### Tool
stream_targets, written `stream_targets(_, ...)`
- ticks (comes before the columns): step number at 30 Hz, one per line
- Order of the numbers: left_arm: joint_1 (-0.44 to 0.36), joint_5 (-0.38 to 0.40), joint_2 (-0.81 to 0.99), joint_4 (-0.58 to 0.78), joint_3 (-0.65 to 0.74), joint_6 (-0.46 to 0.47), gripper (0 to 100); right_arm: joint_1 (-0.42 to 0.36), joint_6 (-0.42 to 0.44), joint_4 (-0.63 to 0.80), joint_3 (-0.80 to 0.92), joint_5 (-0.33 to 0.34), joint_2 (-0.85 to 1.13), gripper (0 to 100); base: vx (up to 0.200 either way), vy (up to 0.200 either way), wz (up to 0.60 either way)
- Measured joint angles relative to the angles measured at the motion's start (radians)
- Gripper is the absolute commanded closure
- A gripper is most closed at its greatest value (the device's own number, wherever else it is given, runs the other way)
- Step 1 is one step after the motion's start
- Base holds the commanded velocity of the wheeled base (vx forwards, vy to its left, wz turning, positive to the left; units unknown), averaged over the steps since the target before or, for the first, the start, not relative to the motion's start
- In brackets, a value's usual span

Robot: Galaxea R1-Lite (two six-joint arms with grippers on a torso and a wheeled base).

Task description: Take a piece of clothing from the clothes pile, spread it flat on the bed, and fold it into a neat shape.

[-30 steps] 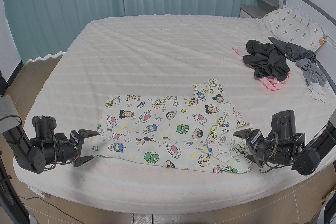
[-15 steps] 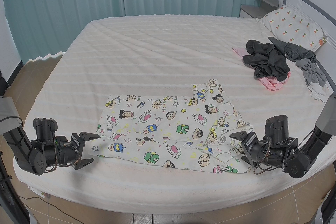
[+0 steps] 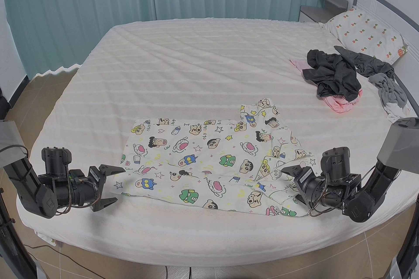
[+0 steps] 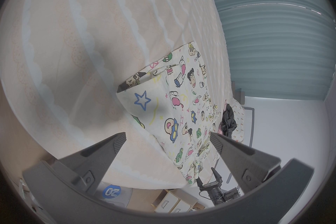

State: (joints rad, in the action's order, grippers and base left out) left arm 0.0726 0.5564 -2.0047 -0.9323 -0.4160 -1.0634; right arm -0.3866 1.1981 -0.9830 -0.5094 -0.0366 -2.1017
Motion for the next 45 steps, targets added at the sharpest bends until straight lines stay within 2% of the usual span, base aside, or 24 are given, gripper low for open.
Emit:
stream_targets(1,0.0,0.0,0.0,0.0,0.0,-0.001,0,0.0,-0.001,0.0,-0.006,0.0,-0.009,0,0.0,0.0,0.0)
stream_targets(2,0.0,-0.001,0.0,0.0,0.0,-0.001,0,0.0,-0.003,-0.001,-0.011,0.0,-0.017,100,0.0,0.0,0.0)
stream_targets(12,0.001,-0.004,0.0,0.0,0.0,-0.003,0,0.008,-0.011,0.0,-0.044,-0.001,-0.062,100,0.0,0.0,0.0)
stream_targets(20,0.001,-0.007,0.0,-0.001,0.0,-0.003,0,0.017,-0.02,0.027,-0.056,-0.001,-0.025,100,0.0,0.0,0.0)
stream_targets(24,0.0,-0.007,0.0,-0.001,0.0,-0.003,0,0.021,-0.029,0.117,-0.09,-0.001,0.02,100,0.0,0.0,0.0)
stream_targets(29,0.001,-0.007,-0.001,-0.001,0.001,-0.002,0,0.031,-0.042,0.287,-0.23,-0.001,0.073,100,0.0,0.0,0.0)
stream_targets(36,0.0,-0.007,-0.001,-0.001,0.001,-0.002,0,0.04,-0.079,0.456,-0.447,-0.002,0.093,100,0.0,0.0,0.0)
stream_targets(45,0.0,-0.009,-0.002,-0.001,0.001,-0.001,0,0.048,-0.14,0.517,-0.607,-0.003,0.035,100,0.0,0.0,0.0)
